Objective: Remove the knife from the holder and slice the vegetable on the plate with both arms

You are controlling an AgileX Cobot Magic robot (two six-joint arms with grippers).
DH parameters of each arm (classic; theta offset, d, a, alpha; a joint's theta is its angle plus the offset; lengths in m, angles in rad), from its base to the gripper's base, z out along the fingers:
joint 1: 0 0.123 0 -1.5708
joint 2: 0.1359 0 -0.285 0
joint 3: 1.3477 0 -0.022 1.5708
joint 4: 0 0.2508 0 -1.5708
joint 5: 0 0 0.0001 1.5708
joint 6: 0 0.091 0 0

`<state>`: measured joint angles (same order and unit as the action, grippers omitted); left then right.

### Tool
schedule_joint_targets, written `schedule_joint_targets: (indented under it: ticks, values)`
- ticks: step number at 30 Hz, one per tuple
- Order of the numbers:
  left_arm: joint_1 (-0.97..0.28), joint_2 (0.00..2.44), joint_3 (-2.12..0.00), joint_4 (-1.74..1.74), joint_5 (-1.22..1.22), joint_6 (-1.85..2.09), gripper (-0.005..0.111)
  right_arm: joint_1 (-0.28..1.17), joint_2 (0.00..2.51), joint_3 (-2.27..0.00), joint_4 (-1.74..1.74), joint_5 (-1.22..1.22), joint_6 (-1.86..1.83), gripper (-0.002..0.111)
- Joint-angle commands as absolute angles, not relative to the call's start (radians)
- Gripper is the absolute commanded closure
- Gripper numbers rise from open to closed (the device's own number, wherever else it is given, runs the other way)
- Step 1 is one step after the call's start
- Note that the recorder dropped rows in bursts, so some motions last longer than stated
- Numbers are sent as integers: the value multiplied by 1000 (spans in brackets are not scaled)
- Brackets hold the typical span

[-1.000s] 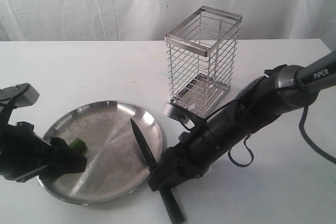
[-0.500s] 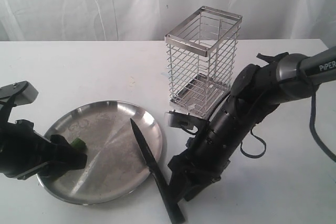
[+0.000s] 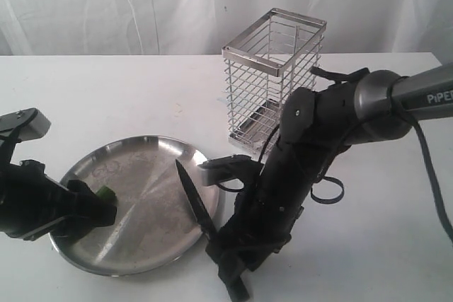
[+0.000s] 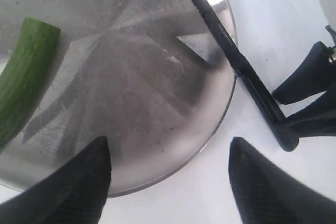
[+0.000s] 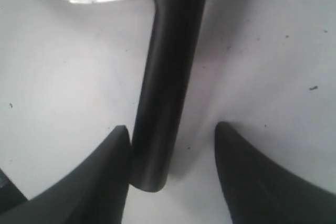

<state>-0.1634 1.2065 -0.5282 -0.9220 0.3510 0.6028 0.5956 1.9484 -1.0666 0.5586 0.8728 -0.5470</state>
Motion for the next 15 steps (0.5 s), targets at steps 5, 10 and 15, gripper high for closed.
schedule_joint_targets:
  ticks: [5, 10, 15]
  values:
    - [-164, 1198, -521, -942, 361, 606, 40, 651, 1991, -1046, 365, 702, -409, 59]
    - [-164, 1198, -521, -942, 361, 606, 40, 668, 1991, -1046, 367, 672, -355, 61]
    - [-164, 1198, -521, -942, 359, 606, 40, 668, 1991, -1046, 367, 668, -344, 72]
